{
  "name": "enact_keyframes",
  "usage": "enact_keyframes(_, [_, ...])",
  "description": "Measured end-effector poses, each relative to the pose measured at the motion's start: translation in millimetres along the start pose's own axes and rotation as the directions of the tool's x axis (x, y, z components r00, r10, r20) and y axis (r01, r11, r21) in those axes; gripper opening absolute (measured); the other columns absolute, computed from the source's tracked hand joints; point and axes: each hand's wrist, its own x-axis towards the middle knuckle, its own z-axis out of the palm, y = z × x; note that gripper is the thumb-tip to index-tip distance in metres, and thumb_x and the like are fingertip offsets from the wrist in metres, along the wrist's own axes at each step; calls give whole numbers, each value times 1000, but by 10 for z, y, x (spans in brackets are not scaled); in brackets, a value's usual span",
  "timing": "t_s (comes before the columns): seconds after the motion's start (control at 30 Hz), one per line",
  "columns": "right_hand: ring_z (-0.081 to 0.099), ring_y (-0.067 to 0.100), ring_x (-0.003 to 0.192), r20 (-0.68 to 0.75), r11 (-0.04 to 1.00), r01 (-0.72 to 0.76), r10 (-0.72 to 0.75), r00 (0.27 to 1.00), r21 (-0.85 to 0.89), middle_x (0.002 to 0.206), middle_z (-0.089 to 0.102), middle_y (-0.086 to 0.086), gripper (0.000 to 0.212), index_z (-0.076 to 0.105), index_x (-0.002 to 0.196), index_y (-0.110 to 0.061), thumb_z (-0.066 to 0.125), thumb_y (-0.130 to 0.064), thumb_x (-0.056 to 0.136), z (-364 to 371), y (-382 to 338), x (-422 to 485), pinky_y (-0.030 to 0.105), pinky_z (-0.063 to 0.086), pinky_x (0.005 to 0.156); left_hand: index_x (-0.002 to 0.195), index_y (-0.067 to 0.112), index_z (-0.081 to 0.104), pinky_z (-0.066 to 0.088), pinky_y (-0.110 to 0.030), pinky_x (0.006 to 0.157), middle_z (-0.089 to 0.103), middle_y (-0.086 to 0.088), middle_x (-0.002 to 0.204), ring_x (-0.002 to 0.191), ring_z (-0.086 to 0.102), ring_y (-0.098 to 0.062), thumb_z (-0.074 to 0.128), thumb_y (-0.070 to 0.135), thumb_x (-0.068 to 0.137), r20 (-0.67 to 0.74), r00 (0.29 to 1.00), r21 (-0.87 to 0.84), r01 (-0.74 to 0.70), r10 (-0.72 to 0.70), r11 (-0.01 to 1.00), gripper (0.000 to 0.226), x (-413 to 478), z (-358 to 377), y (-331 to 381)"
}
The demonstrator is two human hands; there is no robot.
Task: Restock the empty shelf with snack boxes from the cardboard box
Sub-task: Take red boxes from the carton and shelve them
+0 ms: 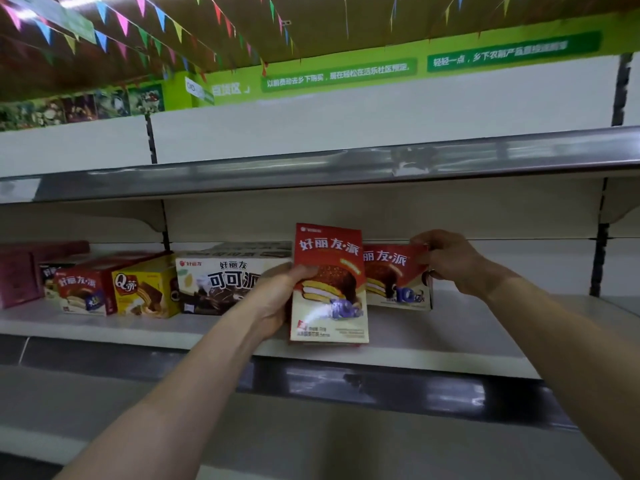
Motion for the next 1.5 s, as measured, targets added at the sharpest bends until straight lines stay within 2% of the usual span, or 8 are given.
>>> enact_keyframes(0.3, [53, 21, 95, -16, 993, 3, -5, 1000, -115, 121, 57, 16, 32, 56, 121, -4, 51, 6, 91, 306, 153, 440, 20, 41, 55, 102, 7, 62, 57, -34, 63, 72, -12, 75, 63, 68, -25, 62, 18, 91, 78, 992, 64, 90, -95, 994, 16, 323, 161, -108])
enact_keyframes(0.47, [55, 23, 89, -68, 976, 3, -18, 998, -218, 124, 55, 18, 37, 55, 119, -6, 54, 9, 85, 374, 232, 672, 19, 40, 47, 111, 4, 61, 57, -40, 70, 70, -15, 82, 68, 68, -28, 63, 19, 90, 131, 974, 117, 170, -185, 978, 26, 443, 185, -214])
enact_keyframes(0.67, [52, 30, 119, -70, 904, 34, -70, 995, -427, 134, 52, 15, 43, 56, 126, -4, 57, 7, 84, 385, 201, 840, 34, 48, 93, 109, 5, 59, 57, -32, 59, 69, -16, 84, 67, 67, -26, 61, 20, 92, 166, 963, 162, 185, -211, 969, 22, 606, 256, -231])
enact_keyframes(0.97, [57, 38, 106, -68, 718, 112, -217, 974, -686, 138, 32, 21, 39, 54, 127, -6, 58, -4, 88, 421, 210, 726, 35, 44, 96, 114, 10, 58, 58, -33, 58, 71, -13, 84, 69, 69, -25, 59, 18, 93, 214, 962, 106, 149, -169, 983, 22, 623, 248, -227])
enact_keyframes(1.1, [55, 33, 109, -148, 799, 164, -301, 942, -579, 134, 44, 19, 34, 55, 126, -3, 52, -19, 96, 263, 111, 584, 33, 44, 93, 119, 19, 58, 58, -39, 70, 72, -14, 96, 80, 69, -27, 58, 16, 94, 275, 955, 36, 101, -107, 994, 25, 590, 252, -201])
enact_keyframes(1.23, [68, 22, 86, 86, 996, -85, 86, 993, -13, 91, 72, 9, 40, 65, 102, -9, 50, -45, 95, 174, -47, 205, 33, 55, 74, 130, 24, 53, 53, -48, 84, 66, -21, 118, 92, 66, -33, 58, 17, 94, 322, 945, 17, 47, -50, 999, 37, 557, 258, -186])
enact_keyframes(1.33, [69, 15, 85, 278, 995, -94, 100, 955, -35, 92, 74, 3, 27, 65, 103, -19, 58, -42, 92, 168, 9, 61, 26, 53, 66, 127, 24, 54, 53, -47, 84, 67, -20, 117, 92, 66, -32, 56, 18, 94, 333, 942, -2, 42, -39, 999, 33, 523, 261, -182])
enact_keyframes(1.5, [67, 11, 68, 128, 997, -12, 3, 992, 73, 83, 72, 5, 21, 65, 97, -10, 63, -30, 92, 168, -34, -10, 20, 52, 54, 116, 15, 61, 54, -38, 84, 72, -9, 104, 92, 69, -22, 57, 23, 95, 263, 963, 137, 16, -52, 990, 23, 467, 311, -282])
